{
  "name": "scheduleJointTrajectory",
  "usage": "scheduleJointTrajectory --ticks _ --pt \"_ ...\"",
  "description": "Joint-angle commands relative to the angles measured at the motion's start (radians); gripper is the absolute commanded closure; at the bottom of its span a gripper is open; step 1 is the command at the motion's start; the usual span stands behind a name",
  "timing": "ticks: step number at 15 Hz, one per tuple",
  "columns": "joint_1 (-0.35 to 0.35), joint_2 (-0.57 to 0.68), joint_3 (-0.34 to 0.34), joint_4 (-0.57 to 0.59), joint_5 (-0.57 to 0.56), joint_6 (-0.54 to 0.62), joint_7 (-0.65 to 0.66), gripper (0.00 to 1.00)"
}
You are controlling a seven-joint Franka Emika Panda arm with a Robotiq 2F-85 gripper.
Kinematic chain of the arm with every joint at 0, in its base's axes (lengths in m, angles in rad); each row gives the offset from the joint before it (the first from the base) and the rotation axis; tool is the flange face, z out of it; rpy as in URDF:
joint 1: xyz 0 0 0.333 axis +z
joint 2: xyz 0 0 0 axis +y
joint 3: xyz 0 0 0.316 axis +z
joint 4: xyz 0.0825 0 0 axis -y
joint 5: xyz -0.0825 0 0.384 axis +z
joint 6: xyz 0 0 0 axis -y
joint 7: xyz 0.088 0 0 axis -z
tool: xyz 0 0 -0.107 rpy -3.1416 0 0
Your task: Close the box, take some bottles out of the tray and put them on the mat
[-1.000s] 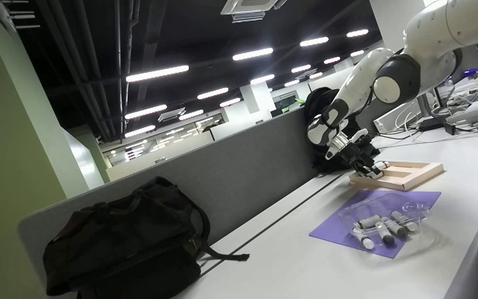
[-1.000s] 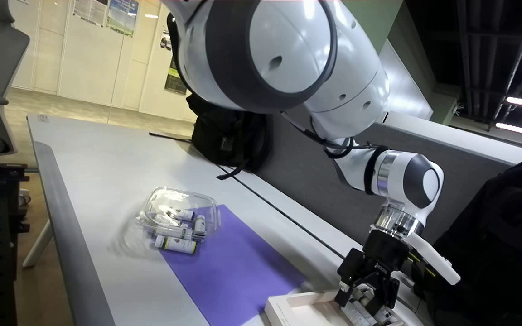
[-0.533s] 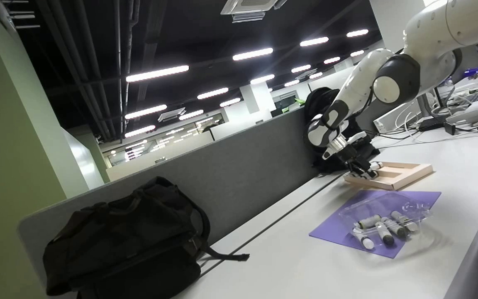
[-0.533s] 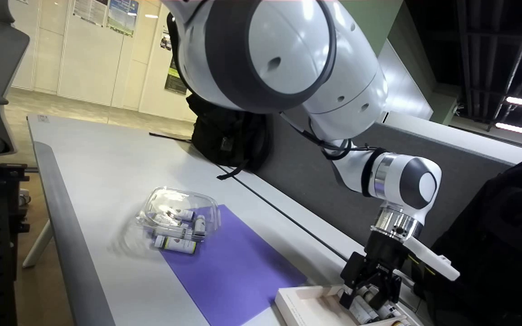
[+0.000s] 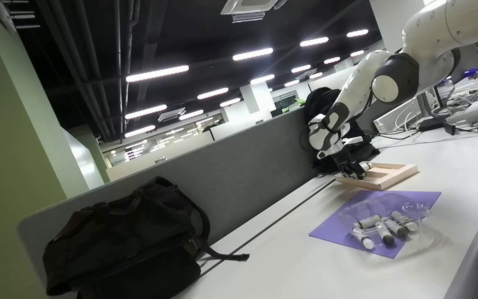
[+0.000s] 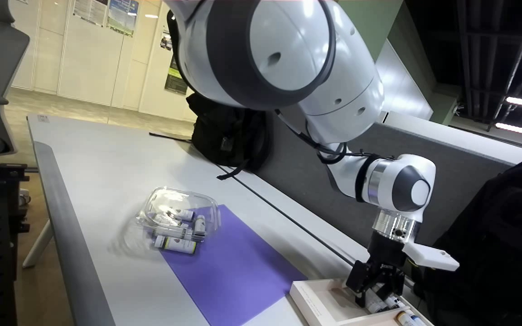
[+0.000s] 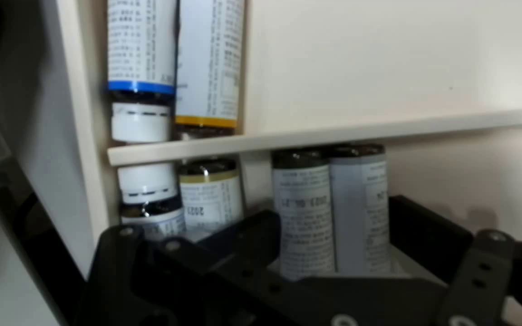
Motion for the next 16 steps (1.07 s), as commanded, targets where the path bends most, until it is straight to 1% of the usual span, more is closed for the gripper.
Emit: scheduleJointTrajectory --ticks 1,2,8,10,13,16 --pt "0.002 -0.001 0.010 -0.057 -0.006 0.088 0.000 0.59" --pt "0.004 -0.005 0.006 -0.066 -0.002 0.094 -0.004 0.64" --pt "0.006 -0.023 0.003 -0.103 -0.004 0.111 -0.027 0.65" --pt "0.008 -0.039 0.002 -0.130 -0.007 0.116 -0.038 0.65" --pt "0.010 -0.072 0.006 -0.175 -0.009 0.080 -0.090 0.65" --pt "0.014 -0.099 0.001 -0.229 -0.011 0.113 -0.108 0.65"
